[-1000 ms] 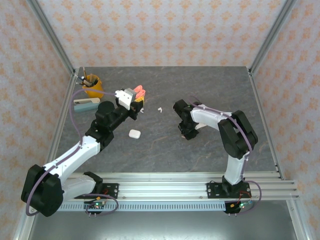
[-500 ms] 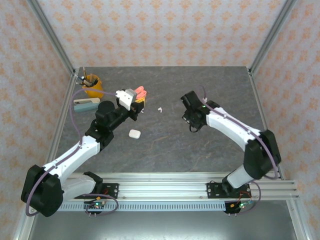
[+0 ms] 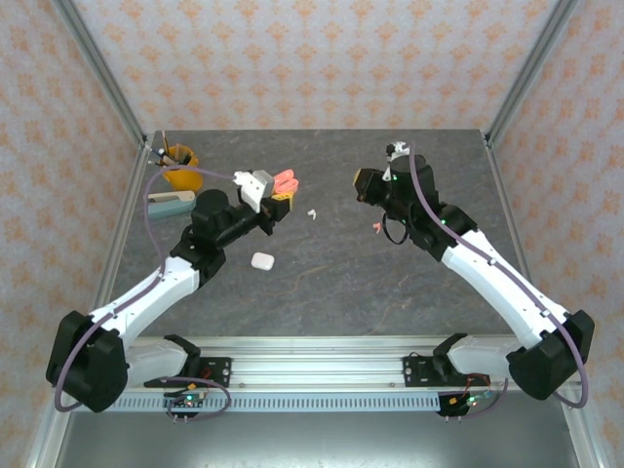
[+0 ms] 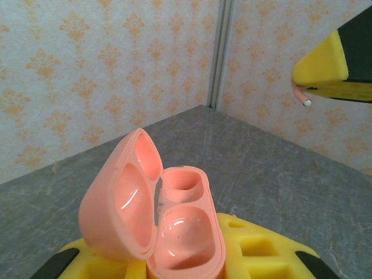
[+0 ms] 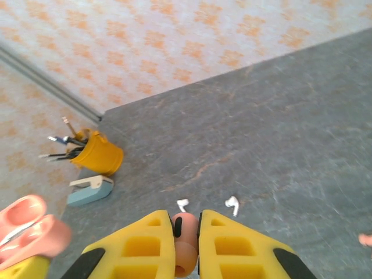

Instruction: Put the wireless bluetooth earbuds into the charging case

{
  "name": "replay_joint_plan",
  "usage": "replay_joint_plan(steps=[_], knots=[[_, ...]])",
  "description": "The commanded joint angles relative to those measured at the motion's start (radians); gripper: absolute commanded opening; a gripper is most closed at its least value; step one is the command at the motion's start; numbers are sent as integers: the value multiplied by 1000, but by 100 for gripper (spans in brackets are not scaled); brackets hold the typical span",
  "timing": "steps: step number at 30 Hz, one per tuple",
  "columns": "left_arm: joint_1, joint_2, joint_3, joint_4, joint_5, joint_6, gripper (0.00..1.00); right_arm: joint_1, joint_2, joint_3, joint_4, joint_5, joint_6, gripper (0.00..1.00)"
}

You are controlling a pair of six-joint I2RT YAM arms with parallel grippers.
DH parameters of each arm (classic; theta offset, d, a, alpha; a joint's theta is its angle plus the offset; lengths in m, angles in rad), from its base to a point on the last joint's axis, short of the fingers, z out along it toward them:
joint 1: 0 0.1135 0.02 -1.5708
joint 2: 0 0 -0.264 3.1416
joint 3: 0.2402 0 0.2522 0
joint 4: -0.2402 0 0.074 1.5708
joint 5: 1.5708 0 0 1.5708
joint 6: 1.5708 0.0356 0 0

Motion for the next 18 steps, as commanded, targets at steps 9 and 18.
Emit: replay_joint_plan(steps=[9, 18], knots=[[-39, 127, 160, 33, 218, -49, 0, 99, -6, 124, 114, -72, -227, 10], [-48, 195, 280, 39, 344, -101, 0, 162, 8, 136, 163, -16, -308, 10]])
